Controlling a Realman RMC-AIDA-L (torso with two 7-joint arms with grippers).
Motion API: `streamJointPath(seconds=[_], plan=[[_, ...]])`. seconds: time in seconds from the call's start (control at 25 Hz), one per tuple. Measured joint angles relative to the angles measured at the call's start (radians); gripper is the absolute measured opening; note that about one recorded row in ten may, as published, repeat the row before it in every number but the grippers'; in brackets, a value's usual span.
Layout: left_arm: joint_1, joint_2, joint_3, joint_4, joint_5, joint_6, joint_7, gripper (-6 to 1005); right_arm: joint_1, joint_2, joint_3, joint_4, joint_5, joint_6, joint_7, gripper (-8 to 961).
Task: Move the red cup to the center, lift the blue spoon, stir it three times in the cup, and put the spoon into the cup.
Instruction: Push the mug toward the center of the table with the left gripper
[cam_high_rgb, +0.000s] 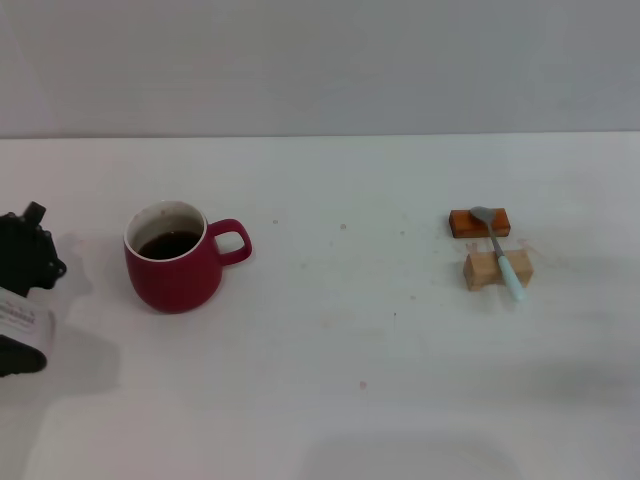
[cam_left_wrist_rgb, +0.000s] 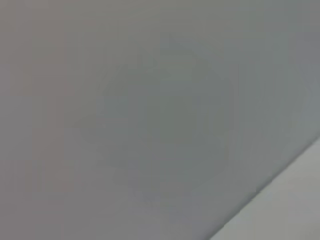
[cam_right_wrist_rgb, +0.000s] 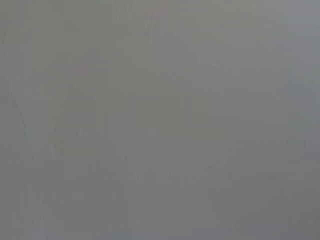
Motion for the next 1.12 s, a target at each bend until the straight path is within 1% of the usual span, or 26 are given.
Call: streamJointPath(seconds=[0.16, 0.32, 0.8, 0.96, 1.12], plan=[[0.0, 0.0, 0.062, 0.011, 0.0, 0.0, 0.039, 94, 0.004, 0.0, 0.0, -0.002, 0.0, 0.0, 0.0, 810], [-0.001, 0.001, 0.1, 0.015, 0.0, -0.003, 0.044, 1, 0.006, -0.001, -0.001, -0.003, 0.0, 0.001, 0.001, 811], [-0.032, -0.004, 0.19, 0.0, 0.0, -0.013, 0.103, 2, 0.007, -0.002, -0.004, -0.003, 0.0, 0.002, 0.001, 810], [-0.048, -0.004, 0.233, -0.001, 0.0, -0.014, 0.107, 1, 0.004, -0.002, -0.006, -0.004, 0.0, 0.002, 0.001, 811], [-0.051, -0.004, 0.246, -0.001, -0.001, -0.014, 0.108, 1, 0.003, -0.002, -0.006, -0.004, 0.0, 0.002, 0.001, 811]])
